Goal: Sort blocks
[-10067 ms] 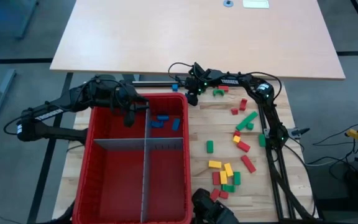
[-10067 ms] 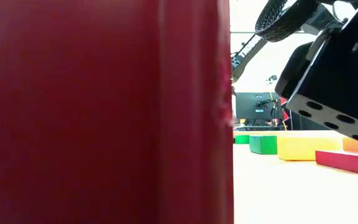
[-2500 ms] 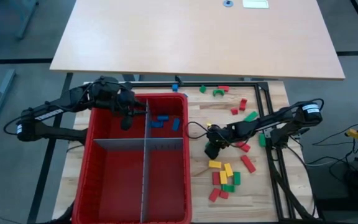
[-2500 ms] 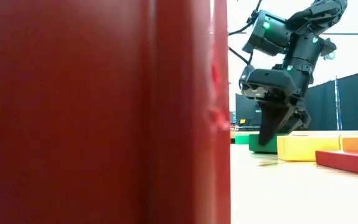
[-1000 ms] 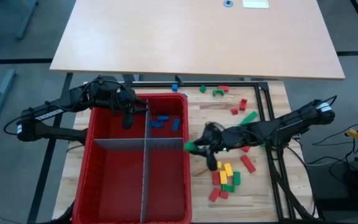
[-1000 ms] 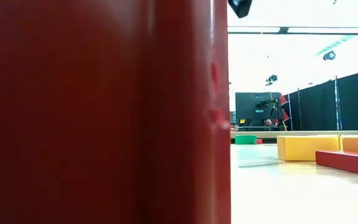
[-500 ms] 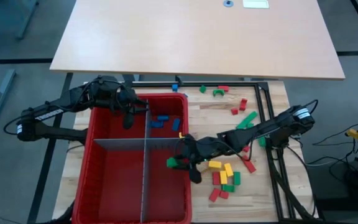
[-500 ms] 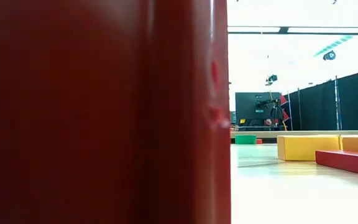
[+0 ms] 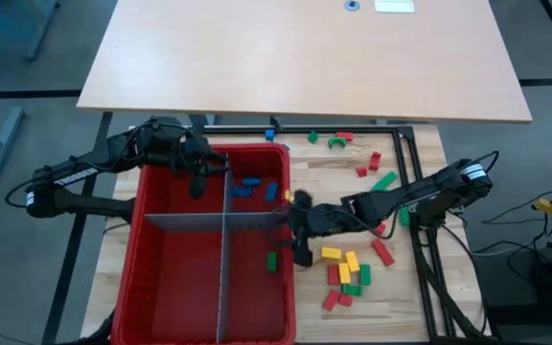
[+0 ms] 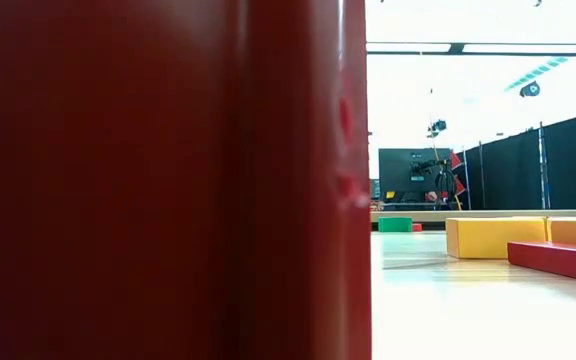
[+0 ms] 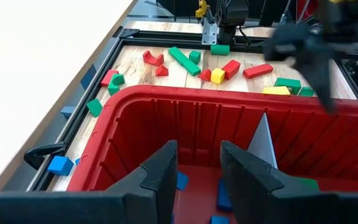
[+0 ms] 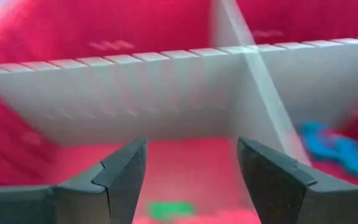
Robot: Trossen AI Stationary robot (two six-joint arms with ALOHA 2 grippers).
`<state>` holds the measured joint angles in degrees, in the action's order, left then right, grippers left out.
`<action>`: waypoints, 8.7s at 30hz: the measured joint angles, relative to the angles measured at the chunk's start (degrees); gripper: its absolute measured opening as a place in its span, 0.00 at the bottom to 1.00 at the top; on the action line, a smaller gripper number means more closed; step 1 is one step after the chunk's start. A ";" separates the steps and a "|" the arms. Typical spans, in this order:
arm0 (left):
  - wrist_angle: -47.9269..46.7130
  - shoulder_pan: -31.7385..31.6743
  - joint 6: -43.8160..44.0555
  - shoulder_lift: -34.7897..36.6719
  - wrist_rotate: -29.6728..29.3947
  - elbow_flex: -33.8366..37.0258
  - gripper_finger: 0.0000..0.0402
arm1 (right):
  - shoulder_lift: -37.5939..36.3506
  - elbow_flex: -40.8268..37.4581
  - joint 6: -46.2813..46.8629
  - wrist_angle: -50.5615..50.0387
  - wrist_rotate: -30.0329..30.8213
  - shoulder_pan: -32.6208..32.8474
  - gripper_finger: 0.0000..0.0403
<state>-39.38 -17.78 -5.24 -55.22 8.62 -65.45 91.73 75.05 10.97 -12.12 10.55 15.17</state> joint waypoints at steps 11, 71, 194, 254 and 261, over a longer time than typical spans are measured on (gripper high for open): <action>0.27 0.01 -0.02 0.00 0.02 0.00 0.26 | -6.16 -0.78 0.37 -16.77 10.49 -5.83 0.49; -1.57 0.02 -0.02 0.00 0.00 0.00 0.26 | 12.67 -7.06 -29.29 -22.66 -3.07 -61.41 0.48; -0.51 0.02 1.34 0.02 -0.02 0.00 0.26 | -5.14 5.11 -5.93 -18.37 -0.20 -5.94 0.57; 0.22 0.02 -1.09 0.02 -0.06 0.02 0.26 | 24.13 1.92 -9.99 -7.27 -17.24 -63.22 0.52; 0.26 0.02 -0.21 0.02 -0.07 0.02 0.26 | 24.34 1.92 -10.04 -7.37 -17.27 -63.17 0.48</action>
<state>-39.11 -17.76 -5.44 -55.20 8.56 -65.43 116.07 76.97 0.92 -19.49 -6.72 -48.00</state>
